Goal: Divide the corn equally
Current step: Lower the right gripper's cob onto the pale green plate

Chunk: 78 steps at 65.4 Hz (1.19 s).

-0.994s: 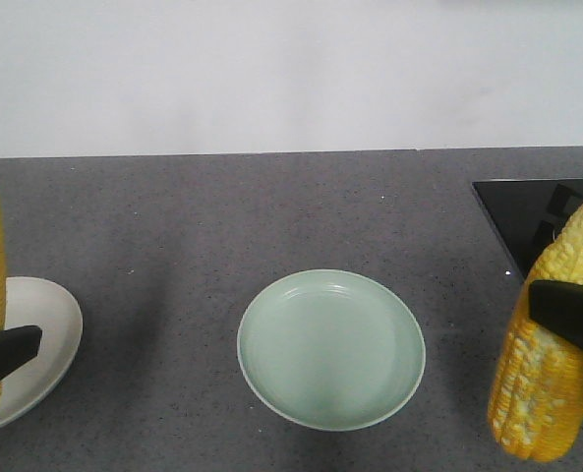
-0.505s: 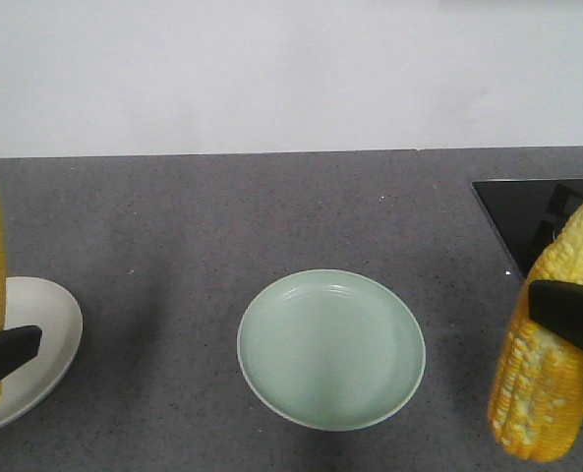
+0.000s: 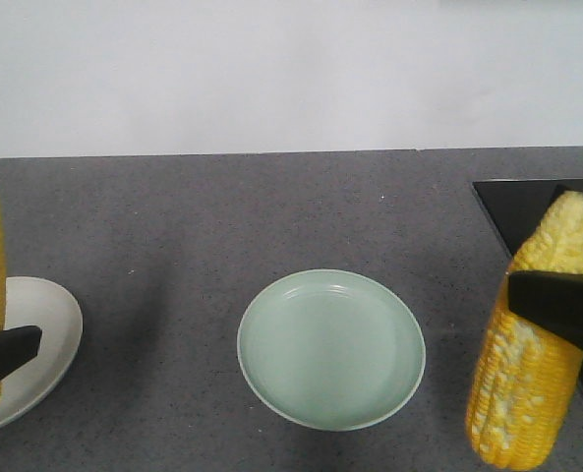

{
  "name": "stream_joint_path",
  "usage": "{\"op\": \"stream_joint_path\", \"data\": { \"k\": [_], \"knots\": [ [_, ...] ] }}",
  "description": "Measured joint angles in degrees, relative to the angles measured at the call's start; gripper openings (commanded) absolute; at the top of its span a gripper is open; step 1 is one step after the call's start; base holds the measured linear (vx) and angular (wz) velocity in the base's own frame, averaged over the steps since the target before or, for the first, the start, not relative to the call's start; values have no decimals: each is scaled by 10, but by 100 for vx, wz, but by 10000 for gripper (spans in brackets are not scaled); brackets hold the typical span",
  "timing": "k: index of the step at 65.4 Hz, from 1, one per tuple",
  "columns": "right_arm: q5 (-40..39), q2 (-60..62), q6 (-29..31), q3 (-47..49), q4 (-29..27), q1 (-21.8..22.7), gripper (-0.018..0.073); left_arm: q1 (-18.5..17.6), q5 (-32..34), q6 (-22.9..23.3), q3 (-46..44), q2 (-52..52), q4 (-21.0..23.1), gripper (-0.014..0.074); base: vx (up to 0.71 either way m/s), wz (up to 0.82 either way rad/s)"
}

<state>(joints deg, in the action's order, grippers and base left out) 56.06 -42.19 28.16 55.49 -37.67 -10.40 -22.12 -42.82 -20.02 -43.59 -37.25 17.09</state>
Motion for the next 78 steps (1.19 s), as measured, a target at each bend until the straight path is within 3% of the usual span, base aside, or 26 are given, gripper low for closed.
{"op": "stream_joint_path", "data": {
  "k": [27, 51, 78],
  "knots": [
    [92, -256, -84, 152, -7, 0, 254, 0, 0, 0, 0, 0, 0, 244, 0, 0],
    [124, -474, -86, 263, -30, 0, 254, 0, 0, 0, 0, 0, 0, 244, 0, 0],
    [119, -633, -85, 287, -83, 0, 256, 0, 0, 0, 0, 0, 0, 244, 0, 0]
  ]
}}
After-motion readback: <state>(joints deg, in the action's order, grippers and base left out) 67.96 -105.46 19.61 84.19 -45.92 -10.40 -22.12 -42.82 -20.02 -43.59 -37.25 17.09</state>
